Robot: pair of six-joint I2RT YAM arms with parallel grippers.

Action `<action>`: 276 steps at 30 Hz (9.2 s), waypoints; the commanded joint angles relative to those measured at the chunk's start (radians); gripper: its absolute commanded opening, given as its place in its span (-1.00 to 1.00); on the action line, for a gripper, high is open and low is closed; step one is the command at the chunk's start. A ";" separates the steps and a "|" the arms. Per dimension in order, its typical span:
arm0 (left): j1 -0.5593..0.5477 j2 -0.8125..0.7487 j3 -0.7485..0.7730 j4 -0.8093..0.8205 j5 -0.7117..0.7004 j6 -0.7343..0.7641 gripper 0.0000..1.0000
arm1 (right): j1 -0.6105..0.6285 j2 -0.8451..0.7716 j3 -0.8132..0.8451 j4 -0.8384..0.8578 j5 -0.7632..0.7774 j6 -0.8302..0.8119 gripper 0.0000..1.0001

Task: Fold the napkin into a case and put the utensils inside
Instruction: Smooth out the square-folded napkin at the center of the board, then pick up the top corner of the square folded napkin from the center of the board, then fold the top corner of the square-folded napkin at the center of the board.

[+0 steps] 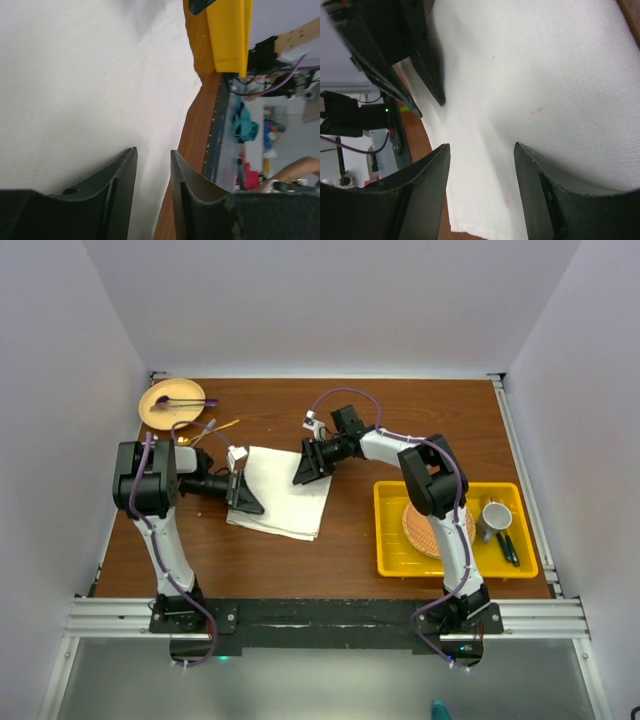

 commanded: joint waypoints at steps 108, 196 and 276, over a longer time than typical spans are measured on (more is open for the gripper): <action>0.157 -0.224 -0.259 0.370 -0.141 -0.601 1.00 | -0.124 -0.007 -0.121 0.082 0.228 0.266 0.96; -0.432 -0.408 0.091 -0.005 -0.385 0.610 -1.00 | -0.076 -0.147 0.042 -0.363 0.162 -0.197 -0.25; -0.419 -0.413 0.045 0.406 -0.595 0.375 -1.00 | -0.076 -0.156 0.002 -0.384 0.190 -0.214 -0.14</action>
